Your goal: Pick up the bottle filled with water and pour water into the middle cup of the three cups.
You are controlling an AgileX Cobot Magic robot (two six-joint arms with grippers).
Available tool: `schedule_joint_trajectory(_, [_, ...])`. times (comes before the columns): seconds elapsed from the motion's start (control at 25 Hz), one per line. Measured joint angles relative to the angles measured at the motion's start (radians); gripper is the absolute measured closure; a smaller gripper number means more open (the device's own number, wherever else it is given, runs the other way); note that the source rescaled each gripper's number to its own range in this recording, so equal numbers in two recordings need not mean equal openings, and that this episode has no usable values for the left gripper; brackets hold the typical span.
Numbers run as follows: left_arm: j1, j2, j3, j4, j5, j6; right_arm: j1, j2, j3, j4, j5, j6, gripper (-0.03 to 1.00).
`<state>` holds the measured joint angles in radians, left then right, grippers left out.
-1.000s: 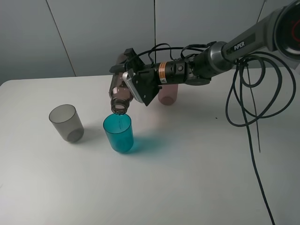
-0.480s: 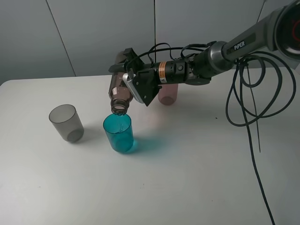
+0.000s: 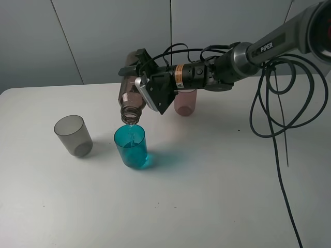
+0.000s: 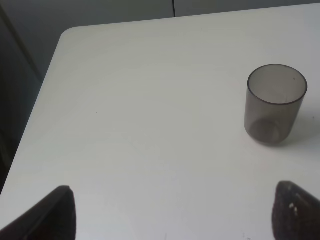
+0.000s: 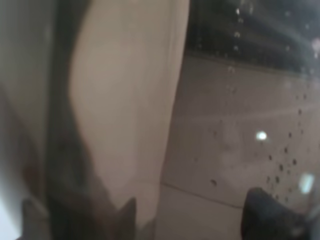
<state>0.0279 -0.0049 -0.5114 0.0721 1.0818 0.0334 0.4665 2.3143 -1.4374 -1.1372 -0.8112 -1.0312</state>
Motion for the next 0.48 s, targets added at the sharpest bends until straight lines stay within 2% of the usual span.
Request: schedule_joint_trajectory(0.48, [0.000,0.000,0.000,0.000,0.000,0.000,0.001,-0.009,0.000,0.000,-0.008,-0.050,0.95])
